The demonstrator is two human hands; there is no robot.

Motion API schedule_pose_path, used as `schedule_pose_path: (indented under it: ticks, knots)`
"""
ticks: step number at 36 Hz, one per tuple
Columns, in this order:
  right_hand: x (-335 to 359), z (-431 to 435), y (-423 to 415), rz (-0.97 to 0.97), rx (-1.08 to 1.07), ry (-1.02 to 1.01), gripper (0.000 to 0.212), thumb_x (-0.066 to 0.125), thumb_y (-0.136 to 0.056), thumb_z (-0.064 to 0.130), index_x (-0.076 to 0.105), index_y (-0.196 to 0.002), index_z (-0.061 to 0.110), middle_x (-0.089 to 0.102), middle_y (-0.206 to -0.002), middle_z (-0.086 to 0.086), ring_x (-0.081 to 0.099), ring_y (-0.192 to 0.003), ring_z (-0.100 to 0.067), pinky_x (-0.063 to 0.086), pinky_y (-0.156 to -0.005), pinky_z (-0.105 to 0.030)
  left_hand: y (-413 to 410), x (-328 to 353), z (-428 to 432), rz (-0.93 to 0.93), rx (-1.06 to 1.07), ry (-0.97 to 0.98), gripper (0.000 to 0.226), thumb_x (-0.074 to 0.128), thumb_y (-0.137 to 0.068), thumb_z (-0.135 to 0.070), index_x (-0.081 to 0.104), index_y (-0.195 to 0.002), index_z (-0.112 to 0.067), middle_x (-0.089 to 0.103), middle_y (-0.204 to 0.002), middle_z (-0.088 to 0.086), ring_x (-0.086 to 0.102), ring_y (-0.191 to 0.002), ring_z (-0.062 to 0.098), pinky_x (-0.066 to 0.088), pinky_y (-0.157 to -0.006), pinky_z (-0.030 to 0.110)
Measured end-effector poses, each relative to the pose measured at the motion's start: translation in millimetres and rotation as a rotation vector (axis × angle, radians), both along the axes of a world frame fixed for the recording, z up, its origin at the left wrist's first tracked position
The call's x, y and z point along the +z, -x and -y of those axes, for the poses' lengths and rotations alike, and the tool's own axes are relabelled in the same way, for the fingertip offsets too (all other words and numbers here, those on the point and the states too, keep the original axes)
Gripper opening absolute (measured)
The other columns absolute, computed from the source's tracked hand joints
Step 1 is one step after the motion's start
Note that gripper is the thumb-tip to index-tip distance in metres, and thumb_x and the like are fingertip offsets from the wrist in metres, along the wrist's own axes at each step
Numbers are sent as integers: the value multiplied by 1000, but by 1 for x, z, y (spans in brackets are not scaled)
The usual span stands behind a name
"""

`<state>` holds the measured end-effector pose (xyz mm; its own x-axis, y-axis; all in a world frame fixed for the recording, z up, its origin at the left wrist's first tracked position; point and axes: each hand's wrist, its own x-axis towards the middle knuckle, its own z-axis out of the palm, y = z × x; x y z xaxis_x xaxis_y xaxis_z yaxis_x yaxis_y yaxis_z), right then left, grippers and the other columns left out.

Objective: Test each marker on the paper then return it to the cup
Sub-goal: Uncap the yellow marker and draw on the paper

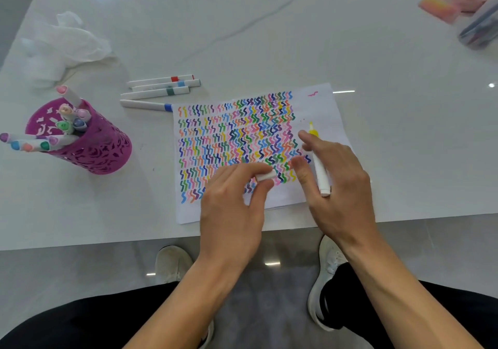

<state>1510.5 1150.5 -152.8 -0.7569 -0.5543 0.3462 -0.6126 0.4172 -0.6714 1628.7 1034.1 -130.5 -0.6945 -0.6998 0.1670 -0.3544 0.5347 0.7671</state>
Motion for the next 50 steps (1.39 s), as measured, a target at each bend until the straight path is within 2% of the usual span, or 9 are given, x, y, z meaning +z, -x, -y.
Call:
schedule_pose_path:
  ticks: [5, 8, 11, 19, 24, 27, 37, 43, 50]
  knots:
    - [32, 8, -8, 423, 68, 275, 31, 62, -101, 25, 67, -130, 31, 72, -91, 0, 71, -94, -20, 53, -84, -25, -2, 11, 7, -117, 69, -321, 18, 73, -92, -18, 71, -104, -31, 72, -99, -21, 67, -94, 5, 50, -84, 19]
    - [48, 9, -9, 650, 99, 465, 20, 68, -92, 14, 66, -111, 20, 72, -83, -12, 74, -80, -19, 58, -78, -26, -4, 13, 11, -183, 66, -478, 17, 69, -95, -16, 72, -107, -27, 75, -101, -15, 70, -98, 7, 54, -89, 25]
    - [54, 8, -6, 717, 109, 534, 12, 71, -88, 13, 73, -100, 15, 75, -80, 1, 71, -74, -14, 60, -76, -28, -5, 13, 11, -217, 57, -564, 12, 63, -98, -20, 71, -104, -28, 77, -97, -8, 72, -99, 7, 54, -88, 25]
    - [59, 8, -10, 708, 99, 458, 9, 68, -87, 14, 75, -90, 18, 75, -77, 4, 72, -72, -13, 56, -74, -22, -6, 15, 8, -228, 31, -639, 18, 57, -101, -15, 72, -107, -24, 78, -97, -5, 72, -98, 4, 55, -83, 20]
    - [57, 10, -12, 720, 80, 392, 8, 69, -87, 18, 76, -92, 18, 77, -82, 3, 73, -77, -16, 56, -76, -23, -8, 19, 7, -187, 1, -587, 20, 58, -101, -20, 74, -109, -29, 76, -102, -10, 70, -100, 13, 56, -90, 46]
    - [56, 11, -12, 731, 79, 376, 10, 70, -87, 19, 77, -93, 16, 76, -80, 3, 72, -74, -15, 57, -75, -24, -8, 20, 8, -175, -11, -564, 19, 58, -100, -23, 74, -108, -30, 75, -102, -12, 69, -99, 12, 55, -90, 50]
    - [50, 15, -15, 796, 113, 365, 7, 69, -93, 17, 76, -96, 17, 76, -75, 3, 73, -73, -11, 55, -73, -17, -10, 17, 8, -164, -46, -536, 18, 57, -101, -26, 72, -104, -35, 73, -89, -9, 70, -86, 14, 59, -74, 33]
    - [46, 17, -17, 865, 109, 391, 16, 64, -90, 25, 75, -98, 15, 76, -75, -3, 73, -73, -14, 55, -72, -21, -11, 18, 9, -163, -58, -592, 21, 52, -97, -37, 71, -98, -29, 66, -73, -4, 62, -64, 11, 53, -61, 29]
    - [37, 18, -20, 931, 173, 435, 14, 64, -92, 21, 76, -99, 17, 72, -76, -9, 64, -62, -22, 53, -65, -31, -13, 18, 13, -153, -60, -582, 22, 53, -101, -26, 70, -88, -22, 57, -65, -9, 53, -56, 8, 45, -54, 23]
